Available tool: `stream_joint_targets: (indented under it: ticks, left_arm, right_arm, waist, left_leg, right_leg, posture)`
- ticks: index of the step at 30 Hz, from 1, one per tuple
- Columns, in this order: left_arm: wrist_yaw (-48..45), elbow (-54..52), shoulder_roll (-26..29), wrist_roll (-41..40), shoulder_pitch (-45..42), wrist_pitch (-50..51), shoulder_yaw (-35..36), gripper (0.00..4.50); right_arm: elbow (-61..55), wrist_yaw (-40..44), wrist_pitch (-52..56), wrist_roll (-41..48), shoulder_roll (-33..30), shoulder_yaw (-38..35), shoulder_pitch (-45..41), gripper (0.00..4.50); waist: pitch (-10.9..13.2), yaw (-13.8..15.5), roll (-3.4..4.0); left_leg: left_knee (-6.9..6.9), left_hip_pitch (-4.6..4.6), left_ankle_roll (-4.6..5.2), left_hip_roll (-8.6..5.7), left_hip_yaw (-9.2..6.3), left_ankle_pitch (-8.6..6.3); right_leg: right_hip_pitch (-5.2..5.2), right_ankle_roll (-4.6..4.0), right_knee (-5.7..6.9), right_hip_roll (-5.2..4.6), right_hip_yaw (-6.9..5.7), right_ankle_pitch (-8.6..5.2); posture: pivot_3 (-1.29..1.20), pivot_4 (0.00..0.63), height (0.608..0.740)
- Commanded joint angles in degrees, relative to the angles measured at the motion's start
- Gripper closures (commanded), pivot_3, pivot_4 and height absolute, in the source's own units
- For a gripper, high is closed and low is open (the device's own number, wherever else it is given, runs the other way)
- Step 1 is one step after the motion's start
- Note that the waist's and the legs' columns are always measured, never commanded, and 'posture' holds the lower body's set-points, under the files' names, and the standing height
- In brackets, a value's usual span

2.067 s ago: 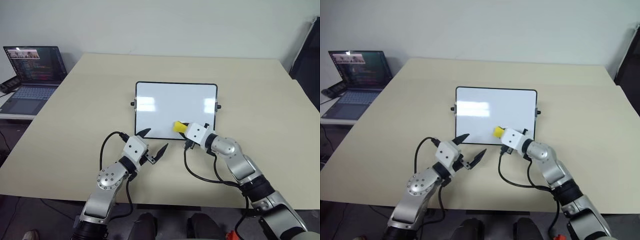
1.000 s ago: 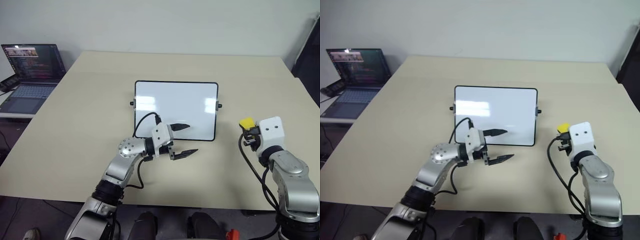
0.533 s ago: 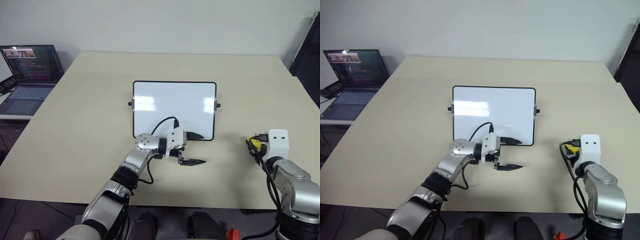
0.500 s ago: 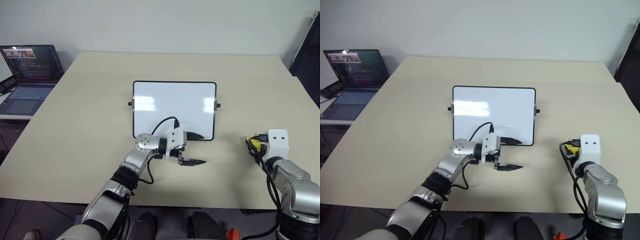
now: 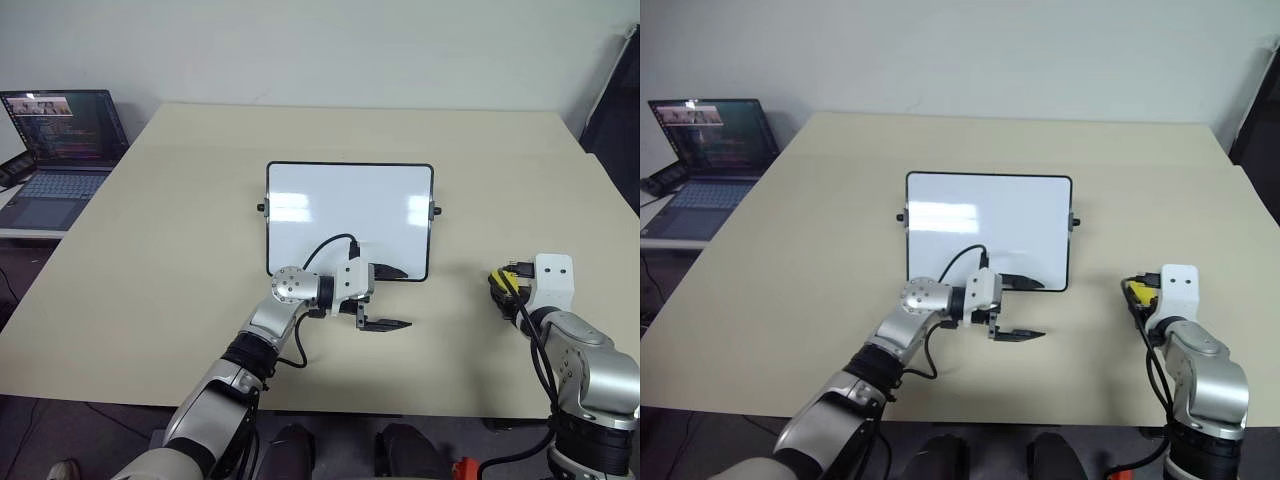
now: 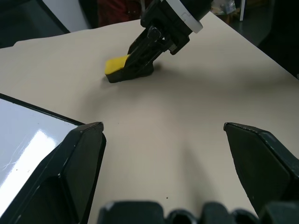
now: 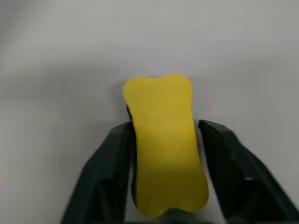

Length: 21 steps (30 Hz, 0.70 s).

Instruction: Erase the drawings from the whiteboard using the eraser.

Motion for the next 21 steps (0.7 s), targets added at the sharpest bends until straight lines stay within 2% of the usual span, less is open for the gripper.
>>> stream_joint_targets:
  ticks: [1, 3, 6, 12, 15, 17, 21]
  left_arm:
    - [0.26, -0.53, -0.42, 0.02, -1.31, -1.20, 0.62, 0.00]
    - [0.32, -0.51, -0.48, 0.07, -1.43, -1.13, 0.68, 0.00]
    - [0.69, -1.02, -0.59, -0.12, -1.38, -0.68, 0.95, 0.00]
    - [6.15, -12.94, 1.25, -5.66, 2.90, 12.71, 6.54, 0.00]
    - [12.70, -25.12, 4.65, -7.83, 9.39, 22.66, 11.25, 0.00]
    - [18.48, -32.07, 4.42, -7.95, 13.44, 27.10, 13.03, 0.00]
    - [30.89, -41.25, 1.91, -4.99, 20.46, 29.39, 15.93, 0.00]
  right_arm:
    - [-1.00, -0.86, -0.74, 0.37, -1.25, -1.17, -0.50, 0.54]
    - [-1.42, -1.45, -0.35, 0.52, -1.30, -1.78, -0.70, 0.02]
    - [-2.36, -1.93, 0.00, 0.87, -1.56, -2.29, -1.01, 0.02]
    - [-10.25, -2.02, 5.80, 2.81, -1.19, -4.54, -1.11, 0.02]
    - [-18.39, -2.81, 8.14, 2.74, -0.06, -5.01, 1.07, 0.02]
    - [-22.46, -2.81, 7.18, 2.43, -0.33, -4.90, 3.82, 0.02]
    - [-26.70, -3.06, -0.14, 1.07, -0.01, -3.80, 10.81, 0.02]
  waist:
    - [0.00, -0.01, 0.00]
    - [0.00, -0.02, 0.00]
    - [-0.01, -0.02, 0.01]
    - [-0.03, -0.08, 0.05]
    - [-0.07, -0.33, 0.12]
    - [-0.10, -0.32, 0.17]
    - [-0.10, 0.49, 0.16]
  left_leg:
    - [0.00, 0.00, 0.00, 0.00, 0.00, 0.00]
    - [0.00, 0.00, 0.00, 0.00, 0.00, 0.00]
    - [0.00, 0.00, 0.00, 0.00, 0.01, 0.00]
    - [0.01, -0.05, 0.00, 0.03, -0.09, 0.00]
    - [0.00, -0.04, 0.00, 0.08, -0.09, 0.00]
    - [-0.02, -0.07, 0.00, 0.12, -0.12, 0.00]
    - [0.08, -0.16, 0.00, 0.02, -0.25, 0.00]
  right_leg:
    - [0.00, 0.00, 0.00, 0.00, 0.00, 0.00]
    - [0.00, 0.00, 0.01, 0.00, 0.00, 0.00]
    - [0.00, 0.00, 0.01, 0.00, 0.01, 0.00]
    - [-0.06, 0.00, 0.04, 0.01, 0.03, 0.00]
    - [-0.07, 0.00, 0.04, -0.01, 0.08, 0.00]
    - [-0.12, 0.00, 0.03, -0.09, 0.09, 0.00]
    - [-0.05, 0.01, -0.02, -0.30, 0.09, -0.01]
  posture:
    - [0.00, 0.150, 0.740]
    - [0.00, 0.150, 0.740]
    - [0.00, 0.150, 0.740]
    - [0.00, 0.150, 0.740]
    - [0.00, 0.150, 0.740]
    - [0.00, 0.150, 0.740]
    - [0.00, 0.150, 0.740]
